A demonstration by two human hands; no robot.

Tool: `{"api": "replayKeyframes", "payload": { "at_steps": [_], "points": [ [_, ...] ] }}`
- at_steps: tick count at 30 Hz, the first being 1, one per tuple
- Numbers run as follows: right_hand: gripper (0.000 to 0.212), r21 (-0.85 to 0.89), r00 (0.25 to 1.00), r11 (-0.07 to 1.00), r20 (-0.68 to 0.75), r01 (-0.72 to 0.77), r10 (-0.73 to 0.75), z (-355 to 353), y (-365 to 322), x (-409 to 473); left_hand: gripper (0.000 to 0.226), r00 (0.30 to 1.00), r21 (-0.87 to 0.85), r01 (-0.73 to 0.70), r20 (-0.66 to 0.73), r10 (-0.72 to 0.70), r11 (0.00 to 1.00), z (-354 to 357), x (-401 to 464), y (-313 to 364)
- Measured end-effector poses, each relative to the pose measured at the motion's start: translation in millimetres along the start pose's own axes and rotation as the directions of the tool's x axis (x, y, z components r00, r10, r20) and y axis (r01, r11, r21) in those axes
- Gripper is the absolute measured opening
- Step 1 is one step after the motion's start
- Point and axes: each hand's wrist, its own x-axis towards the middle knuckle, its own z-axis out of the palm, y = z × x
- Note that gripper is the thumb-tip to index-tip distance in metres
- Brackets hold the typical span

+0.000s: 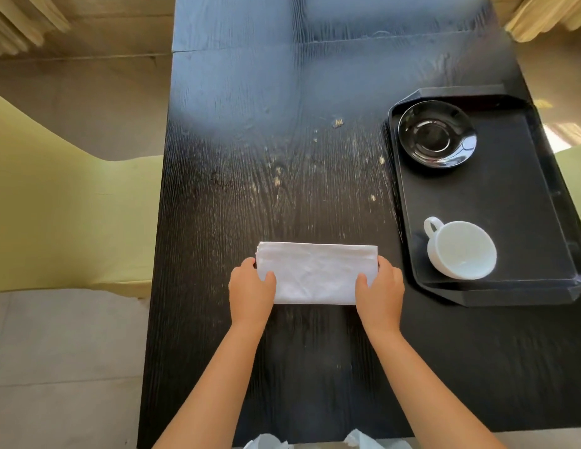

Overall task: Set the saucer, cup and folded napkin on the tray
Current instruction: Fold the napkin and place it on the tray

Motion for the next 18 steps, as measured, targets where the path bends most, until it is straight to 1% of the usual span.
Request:
{"api": "replayKeyframes", "payload": {
  "at_steps": [2,5,8,11,14,16,18],
  "points": [
    [0.036,0.059,0.998,0.997,0.021,-0.057,0.056,-2,1,3,0.036,0.996,-0.073,0.079,0.042,-0.076,0.994,-4,5,2],
    [0.028,0.114,0.989,0.984,0.074,-0.138,0.13,-7,2,7,0.018,0.993,-0.069,0.085,0.083,-0.079,0.994,-7,11,-3],
    [0.015,0.114,0.974,0.975,0.141,-0.192,0.175,-10,4,9,0.018,0.983,-0.079,0.114,0.153,-0.101,0.99,-9,12,-12],
    [0.013,0.124,0.964,0.974,0.21,-0.19,0.162,-16,8,10,0.014,0.98,-0.139,0.099,0.187,-0.072,0.985,-17,9,-17],
    [0.01,0.102,0.95,0.984,0.292,-0.149,0.114,-30,6,9,0.007,0.962,-0.199,0.091,0.27,-0.034,0.976,-32,8,-21],
    [0.01,0.165,0.915,0.974,0.396,-0.154,0.078,-44,1,8,0.008,0.941,-0.259,0.11,0.338,-0.016,0.96,-46,8,-21],
    [0.014,0.228,0.86,0.957,0.509,-0.177,0.037,-60,-7,7,0.012,0.917,-0.306,0.139,0.399,-0.005,0.942,-62,9,-18]
  ]
}}
